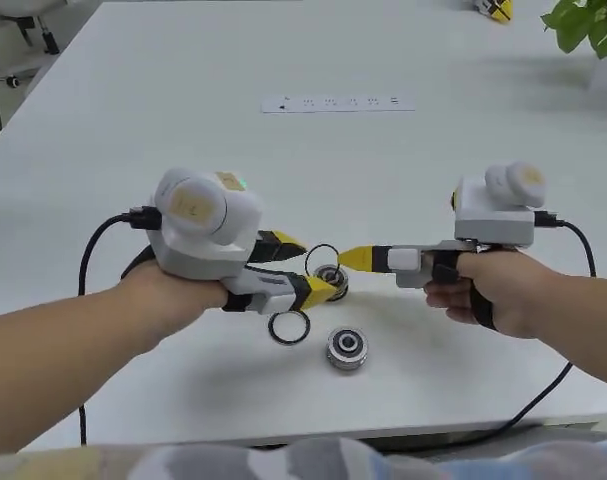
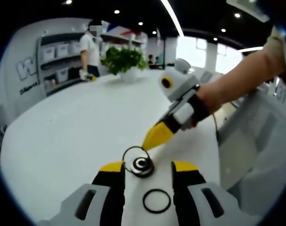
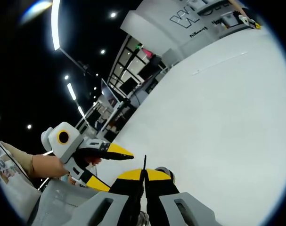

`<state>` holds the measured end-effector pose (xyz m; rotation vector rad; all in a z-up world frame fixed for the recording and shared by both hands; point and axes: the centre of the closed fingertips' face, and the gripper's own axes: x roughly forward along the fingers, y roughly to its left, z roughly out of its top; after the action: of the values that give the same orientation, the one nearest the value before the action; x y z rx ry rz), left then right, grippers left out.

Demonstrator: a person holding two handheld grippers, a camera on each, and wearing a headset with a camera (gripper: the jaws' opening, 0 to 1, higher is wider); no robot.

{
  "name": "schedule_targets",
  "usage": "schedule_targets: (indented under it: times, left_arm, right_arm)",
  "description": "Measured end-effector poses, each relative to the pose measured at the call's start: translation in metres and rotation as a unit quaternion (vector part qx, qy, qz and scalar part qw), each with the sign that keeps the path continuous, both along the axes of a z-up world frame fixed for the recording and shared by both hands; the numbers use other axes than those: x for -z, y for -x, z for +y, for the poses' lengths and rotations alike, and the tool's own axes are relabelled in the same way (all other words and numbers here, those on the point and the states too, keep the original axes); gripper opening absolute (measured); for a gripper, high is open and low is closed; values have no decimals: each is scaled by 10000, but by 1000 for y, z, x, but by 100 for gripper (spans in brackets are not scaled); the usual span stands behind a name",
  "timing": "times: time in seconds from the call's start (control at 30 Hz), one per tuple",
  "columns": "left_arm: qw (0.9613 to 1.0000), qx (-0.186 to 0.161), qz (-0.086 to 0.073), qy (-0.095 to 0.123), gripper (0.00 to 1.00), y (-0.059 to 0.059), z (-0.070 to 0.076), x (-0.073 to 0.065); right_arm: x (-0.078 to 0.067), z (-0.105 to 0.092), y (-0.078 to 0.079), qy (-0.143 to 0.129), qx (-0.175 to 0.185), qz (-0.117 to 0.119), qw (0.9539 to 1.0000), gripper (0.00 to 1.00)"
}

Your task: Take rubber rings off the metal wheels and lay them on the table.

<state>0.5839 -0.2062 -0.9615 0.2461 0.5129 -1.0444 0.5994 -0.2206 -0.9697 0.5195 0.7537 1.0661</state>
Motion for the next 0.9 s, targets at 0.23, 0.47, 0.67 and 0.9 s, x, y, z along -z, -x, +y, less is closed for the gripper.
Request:
schedule_targets:
  times: [0.23, 0.47, 0.67, 0.9]
  left_arm:
    - [9999, -38, -15, 103, 47, 7, 11, -9]
    - [9997, -110, -2, 225, 51, 15, 23, -18]
    - [9996, -137, 2, 240, 56, 24, 33, -20]
    - [9991, -247, 51, 352, 60, 31, 43, -24]
  right_arm:
    - [-2, 5, 5, -14, -71, 0, 10000, 0]
    - [-7, 12, 13, -55, -200, 9, 9998, 0]
    - [-8, 18, 19, -72, -300, 40, 9995, 0]
    - [-8, 25, 26, -66, -425, 74, 9990, 0]
